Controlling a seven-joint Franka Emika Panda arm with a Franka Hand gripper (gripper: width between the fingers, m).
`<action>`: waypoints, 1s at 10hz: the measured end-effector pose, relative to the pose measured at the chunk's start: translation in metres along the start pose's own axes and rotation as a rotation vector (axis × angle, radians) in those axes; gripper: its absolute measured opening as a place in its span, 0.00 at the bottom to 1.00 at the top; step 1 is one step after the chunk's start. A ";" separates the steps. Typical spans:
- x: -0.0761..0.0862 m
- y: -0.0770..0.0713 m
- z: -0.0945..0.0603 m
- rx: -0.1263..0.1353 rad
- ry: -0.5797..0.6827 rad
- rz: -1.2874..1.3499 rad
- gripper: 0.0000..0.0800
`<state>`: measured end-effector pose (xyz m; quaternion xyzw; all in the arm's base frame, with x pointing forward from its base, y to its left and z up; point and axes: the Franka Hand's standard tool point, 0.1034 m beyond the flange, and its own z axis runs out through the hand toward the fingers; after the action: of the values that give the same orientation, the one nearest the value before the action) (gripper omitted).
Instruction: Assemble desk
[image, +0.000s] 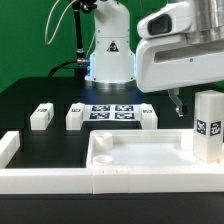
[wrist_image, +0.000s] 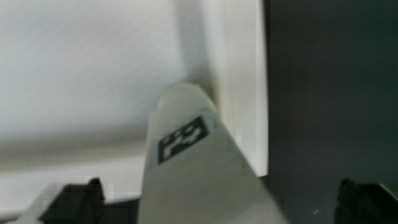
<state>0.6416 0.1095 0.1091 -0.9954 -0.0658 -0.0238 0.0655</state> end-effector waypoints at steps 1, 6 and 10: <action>0.000 0.000 0.001 0.003 0.000 -0.056 0.81; 0.000 0.003 0.001 0.000 0.000 0.101 0.37; 0.000 0.003 0.001 -0.013 0.020 0.725 0.37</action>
Offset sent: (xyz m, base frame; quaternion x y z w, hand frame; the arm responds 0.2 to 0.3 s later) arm 0.0000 0.0000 0.0000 0.0000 0.0000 0.0000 1.0000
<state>0.6421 0.1064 0.1072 -0.9542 0.2923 -0.0093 0.0638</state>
